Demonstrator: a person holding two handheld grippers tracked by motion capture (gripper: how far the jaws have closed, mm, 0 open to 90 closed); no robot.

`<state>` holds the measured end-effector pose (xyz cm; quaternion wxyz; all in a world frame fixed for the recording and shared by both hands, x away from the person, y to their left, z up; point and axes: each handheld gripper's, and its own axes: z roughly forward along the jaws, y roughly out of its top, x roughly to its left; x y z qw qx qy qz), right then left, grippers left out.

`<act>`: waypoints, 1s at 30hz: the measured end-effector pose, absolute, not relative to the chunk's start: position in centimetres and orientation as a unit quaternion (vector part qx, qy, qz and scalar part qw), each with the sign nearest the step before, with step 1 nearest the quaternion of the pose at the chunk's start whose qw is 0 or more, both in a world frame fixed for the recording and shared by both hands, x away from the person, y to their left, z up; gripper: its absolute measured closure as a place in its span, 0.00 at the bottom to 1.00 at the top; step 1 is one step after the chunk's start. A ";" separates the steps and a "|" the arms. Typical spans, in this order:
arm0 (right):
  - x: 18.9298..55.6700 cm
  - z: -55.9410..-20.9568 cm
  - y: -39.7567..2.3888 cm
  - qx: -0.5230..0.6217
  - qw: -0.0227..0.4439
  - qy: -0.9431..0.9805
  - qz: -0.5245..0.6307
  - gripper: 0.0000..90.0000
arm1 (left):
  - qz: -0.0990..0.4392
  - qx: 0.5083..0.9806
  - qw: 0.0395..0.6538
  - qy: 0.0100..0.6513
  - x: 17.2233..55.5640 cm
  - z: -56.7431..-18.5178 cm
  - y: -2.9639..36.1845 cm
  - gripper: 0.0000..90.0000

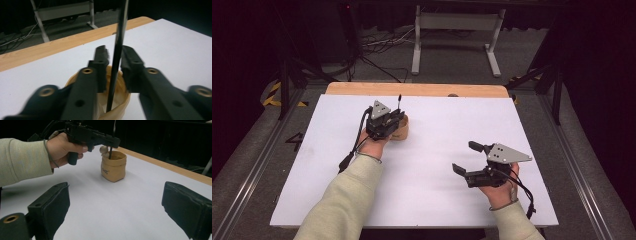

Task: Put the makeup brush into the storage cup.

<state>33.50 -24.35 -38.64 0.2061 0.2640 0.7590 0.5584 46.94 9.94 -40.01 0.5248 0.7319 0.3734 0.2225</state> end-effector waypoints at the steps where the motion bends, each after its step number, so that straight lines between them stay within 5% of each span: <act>1: 33.5 -38.7 -24.3 0.264 0.206 0.759 0.558 0.09 | 0.217 0.730 0.529 0.373 46.9 -39.9 10.0 0.72; 7: 33.6 -38.5 -24.5 0.265 0.208 0.757 0.560 0.08 | 0.191 0.726 0.549 0.367 46.4 -39.2 11.0 0.33; 10: 33.7 -38.5 -24.7 0.268 0.209 0.755 0.561 0.08 | 0.205 0.721 0.557 0.358 45.9 -39.1 11.2 0.24; 16: 33.9 -38.3 -25.0 0.272 0.212 0.750 0.565 0.08 | 0.199 0.726 0.568 0.333 44.8 -38.7 12.5 0.11; 30: 34.7 -37.9 -26.2 0.269 0.229 0.752 0.556 0.00 | 0.179 0.713 0.609 0.298 41.4 -37.2 16.0 0.05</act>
